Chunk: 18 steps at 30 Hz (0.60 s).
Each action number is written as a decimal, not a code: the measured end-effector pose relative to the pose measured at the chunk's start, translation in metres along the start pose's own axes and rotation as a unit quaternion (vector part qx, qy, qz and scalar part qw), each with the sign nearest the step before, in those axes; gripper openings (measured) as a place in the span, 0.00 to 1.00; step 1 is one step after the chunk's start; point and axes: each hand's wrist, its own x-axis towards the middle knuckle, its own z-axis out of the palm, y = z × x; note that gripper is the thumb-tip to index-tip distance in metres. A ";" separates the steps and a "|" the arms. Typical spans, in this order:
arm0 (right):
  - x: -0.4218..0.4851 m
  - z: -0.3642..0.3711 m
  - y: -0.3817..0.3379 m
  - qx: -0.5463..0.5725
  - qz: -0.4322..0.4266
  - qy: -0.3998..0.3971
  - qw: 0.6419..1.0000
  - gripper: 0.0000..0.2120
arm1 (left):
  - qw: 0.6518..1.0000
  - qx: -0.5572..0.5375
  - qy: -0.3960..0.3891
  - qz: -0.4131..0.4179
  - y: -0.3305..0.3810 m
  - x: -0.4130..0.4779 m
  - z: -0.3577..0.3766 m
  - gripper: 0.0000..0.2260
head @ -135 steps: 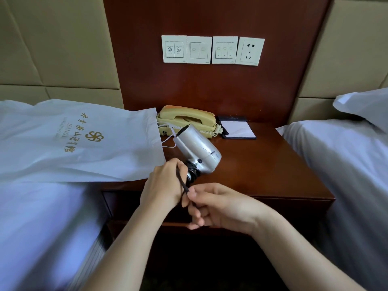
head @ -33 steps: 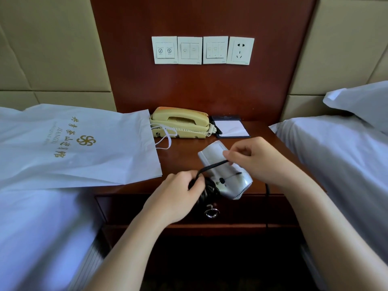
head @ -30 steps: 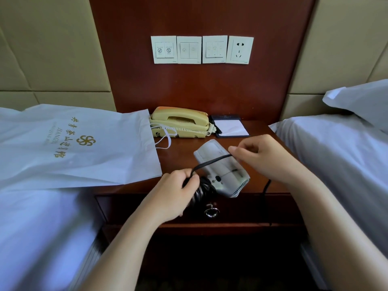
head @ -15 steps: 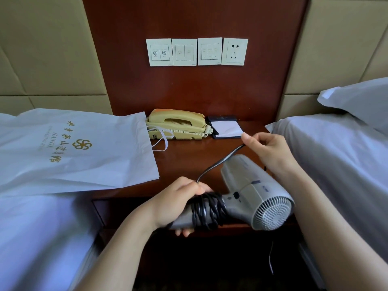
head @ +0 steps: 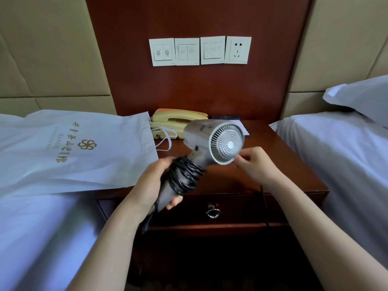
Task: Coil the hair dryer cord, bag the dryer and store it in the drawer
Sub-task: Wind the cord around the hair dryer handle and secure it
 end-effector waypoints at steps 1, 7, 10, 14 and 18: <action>0.000 -0.001 -0.002 -0.011 -0.005 -0.026 1.000 0.21 | 0.999 -0.027 0.000 0.030 -0.001 -0.003 -0.003 0.17; -0.016 -0.001 -0.035 -0.040 -0.082 -0.179 0.980 0.18 | 0.992 -0.066 0.077 0.076 -0.003 -0.006 -0.012 0.14; -0.023 -0.001 -0.049 -0.080 -0.096 -0.212 0.969 0.16 | 0.987 -0.054 0.116 0.092 -0.003 -0.004 -0.010 0.15; -0.036 0.009 -0.074 -0.133 -0.126 -0.265 0.947 0.13 | 0.984 -0.051 0.149 0.084 -0.005 -0.001 -0.006 0.15; -0.042 0.026 -0.082 -0.191 -0.180 -0.211 0.942 0.16 | 0.979 0.005 0.181 0.090 -0.009 0.001 -0.001 0.15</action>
